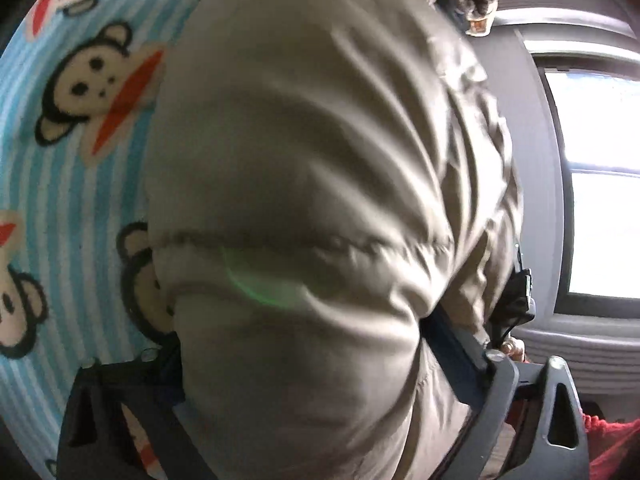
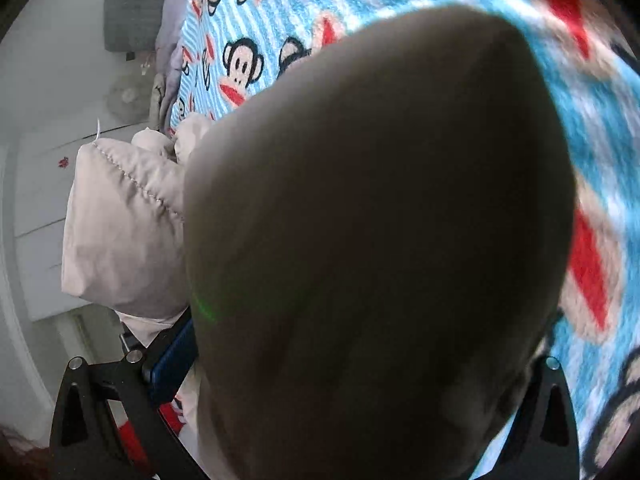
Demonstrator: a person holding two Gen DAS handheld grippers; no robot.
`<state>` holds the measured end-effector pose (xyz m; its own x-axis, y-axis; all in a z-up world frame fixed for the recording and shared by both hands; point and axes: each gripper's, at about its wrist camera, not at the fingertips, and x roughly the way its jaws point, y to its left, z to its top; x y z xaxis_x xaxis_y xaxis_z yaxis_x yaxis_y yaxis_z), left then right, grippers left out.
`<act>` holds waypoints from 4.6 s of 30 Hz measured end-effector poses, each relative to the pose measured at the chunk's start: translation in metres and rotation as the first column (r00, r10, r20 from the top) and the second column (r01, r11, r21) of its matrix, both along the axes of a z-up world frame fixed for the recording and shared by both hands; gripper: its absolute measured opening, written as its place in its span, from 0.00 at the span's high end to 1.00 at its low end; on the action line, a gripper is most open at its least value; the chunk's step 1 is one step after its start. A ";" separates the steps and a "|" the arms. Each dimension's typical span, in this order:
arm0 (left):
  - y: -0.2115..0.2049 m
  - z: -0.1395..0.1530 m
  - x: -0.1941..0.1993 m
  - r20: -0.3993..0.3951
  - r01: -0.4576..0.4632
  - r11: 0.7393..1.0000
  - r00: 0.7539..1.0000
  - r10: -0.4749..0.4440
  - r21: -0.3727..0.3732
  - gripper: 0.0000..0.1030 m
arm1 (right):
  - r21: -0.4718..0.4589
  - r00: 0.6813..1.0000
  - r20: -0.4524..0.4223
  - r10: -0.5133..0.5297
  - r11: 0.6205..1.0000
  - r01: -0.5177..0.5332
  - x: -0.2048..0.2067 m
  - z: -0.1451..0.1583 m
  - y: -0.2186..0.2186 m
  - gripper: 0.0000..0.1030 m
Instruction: Fold large clothes
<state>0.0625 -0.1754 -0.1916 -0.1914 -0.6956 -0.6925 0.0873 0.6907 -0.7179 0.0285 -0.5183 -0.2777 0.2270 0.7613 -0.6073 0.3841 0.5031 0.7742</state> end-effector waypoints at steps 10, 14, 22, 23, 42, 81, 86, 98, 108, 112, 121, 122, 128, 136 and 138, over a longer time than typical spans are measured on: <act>0.037 0.057 0.015 0.099 0.022 0.993 0.995 -0.010 -0.113 0.15 | -0.011 0.987 0.140 0.082 0.997 -0.082 0.010 0.063 0.058 0.16; 0.084 0.076 0.037 0.148 0.040 0.991 0.989 -0.022 -0.126 0.15 | -0.009 0.979 0.199 0.040 0.999 -0.039 0.020 0.081 0.105 0.16; 0.202 0.065 0.075 0.165 0.011 1.000 0.986 -0.011 0.003 0.15 | 0.005 0.978 0.203 0.045 0.999 -0.047 0.052 0.058 0.242 0.16; 0.216 0.053 0.077 0.147 -0.006 1.000 0.989 0.002 0.022 0.15 | 0.000 0.980 0.189 0.053 0.999 -0.054 0.058 0.049 0.259 0.16; 0.255 0.118 0.073 0.481 -0.151 0.961 0.876 0.023 0.230 0.33 | -0.337 0.970 0.233 0.073 0.941 0.010 -0.005 0.140 0.269 0.20; 0.264 0.079 -0.007 0.407 -0.090 0.877 0.904 -0.127 0.473 0.24 | -0.763 0.974 0.058 0.218 0.638 -0.098 0.051 0.099 0.315 0.82; 0.269 0.049 -0.020 0.347 -0.162 0.891 0.938 0.006 0.424 0.12 | -0.792 0.968 -0.001 0.251 0.590 -0.154 0.050 0.069 0.314 0.82; 0.257 0.067 -0.027 0.361 -0.137 0.850 0.930 -0.067 0.509 0.11 | -0.771 0.972 0.004 0.237 0.620 -0.148 0.015 0.112 0.306 0.77; 0.258 0.081 -0.041 0.361 -0.135 0.844 0.930 -0.073 0.519 0.11 | -0.713 0.982 0.025 0.187 0.692 -0.114 -0.043 0.136 0.310 0.56; 0.258 0.085 -0.045 0.361 -0.137 0.842 0.930 -0.073 0.522 0.11 | -0.696 0.986 0.014 0.165 0.710 -0.109 -0.060 0.137 0.313 0.55; 0.262 0.100 -0.057 0.352 -0.120 0.834 0.931 -0.093 0.538 0.11 | -0.687 0.986 0.017 0.163 0.718 -0.107 -0.060 0.139 0.322 0.50; 0.262 0.102 -0.057 0.355 -0.119 0.828 0.929 -0.101 0.547 0.11 | -0.686 0.986 0.019 0.163 0.720 -0.106 -0.060 0.140 0.322 0.50; 0.264 0.118 -0.055 0.375 -0.128 0.820 0.920 -0.111 0.557 0.11 | -0.696 0.985 0.032 0.169 0.711 -0.100 -0.059 0.148 0.329 0.41; 0.263 0.133 -0.055 0.406 -0.162 0.820 0.909 -0.092 0.550 0.11 | -0.728 0.983 0.071 0.167 0.683 -0.063 -0.052 0.165 0.333 0.24; 0.263 0.136 -0.055 0.409 -0.165 0.820 0.908 -0.091 0.548 0.11 | -0.730 0.984 0.076 0.163 0.681 -0.056 -0.050 0.168 0.332 0.24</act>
